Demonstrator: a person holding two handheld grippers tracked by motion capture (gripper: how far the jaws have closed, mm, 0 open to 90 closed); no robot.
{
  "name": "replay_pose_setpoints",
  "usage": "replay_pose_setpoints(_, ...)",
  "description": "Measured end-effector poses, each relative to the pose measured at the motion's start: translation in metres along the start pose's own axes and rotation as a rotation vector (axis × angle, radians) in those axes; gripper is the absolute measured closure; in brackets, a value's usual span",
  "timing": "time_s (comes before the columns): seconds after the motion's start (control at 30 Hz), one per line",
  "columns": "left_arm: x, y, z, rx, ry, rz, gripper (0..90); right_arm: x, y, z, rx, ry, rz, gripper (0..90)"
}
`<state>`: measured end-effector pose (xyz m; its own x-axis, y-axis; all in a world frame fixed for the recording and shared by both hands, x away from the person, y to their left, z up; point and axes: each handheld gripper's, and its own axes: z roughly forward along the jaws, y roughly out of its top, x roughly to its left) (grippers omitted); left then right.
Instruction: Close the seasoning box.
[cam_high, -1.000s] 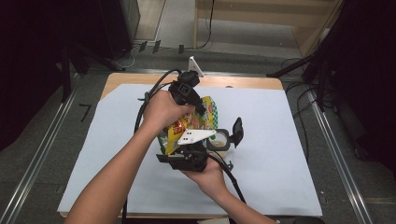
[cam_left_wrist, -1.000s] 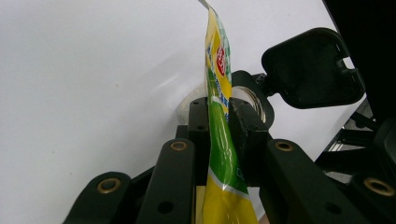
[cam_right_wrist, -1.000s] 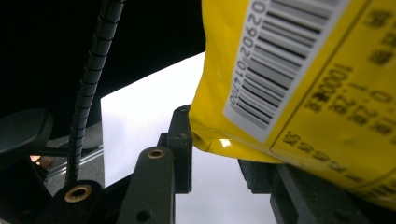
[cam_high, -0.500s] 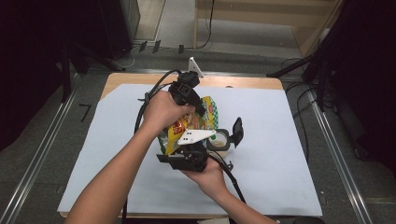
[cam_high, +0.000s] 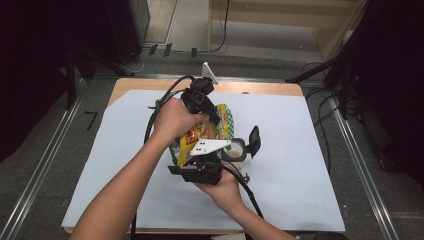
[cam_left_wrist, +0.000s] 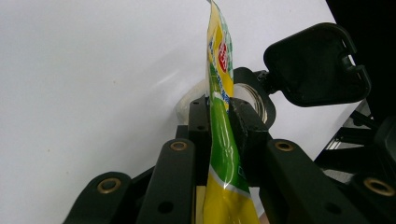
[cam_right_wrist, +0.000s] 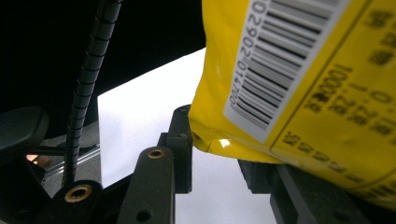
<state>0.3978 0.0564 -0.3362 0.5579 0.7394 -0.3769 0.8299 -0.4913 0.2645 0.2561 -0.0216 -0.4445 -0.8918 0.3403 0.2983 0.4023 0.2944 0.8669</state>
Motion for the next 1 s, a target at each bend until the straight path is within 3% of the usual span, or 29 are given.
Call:
replay_pose_setpoints(0.63,0.001,0.0,-0.003,-0.002,-0.008,-0.009,79.6,0.002,0.002,-0.002,-0.004,-0.005,-0.011,69.6)
replay_pose_setpoints(0.83,-0.009,-0.002,-0.003,-0.002,0.024,0.018,79.4,0.003,0.002,-0.001,-0.007,-0.002,-0.012,69.9)
replay_pose_setpoints(1.0,-0.012,-0.002,-0.002,0.003,0.024,0.024,78.8,0.002,0.001,-0.001,-0.007,0.001,-0.007,70.2)
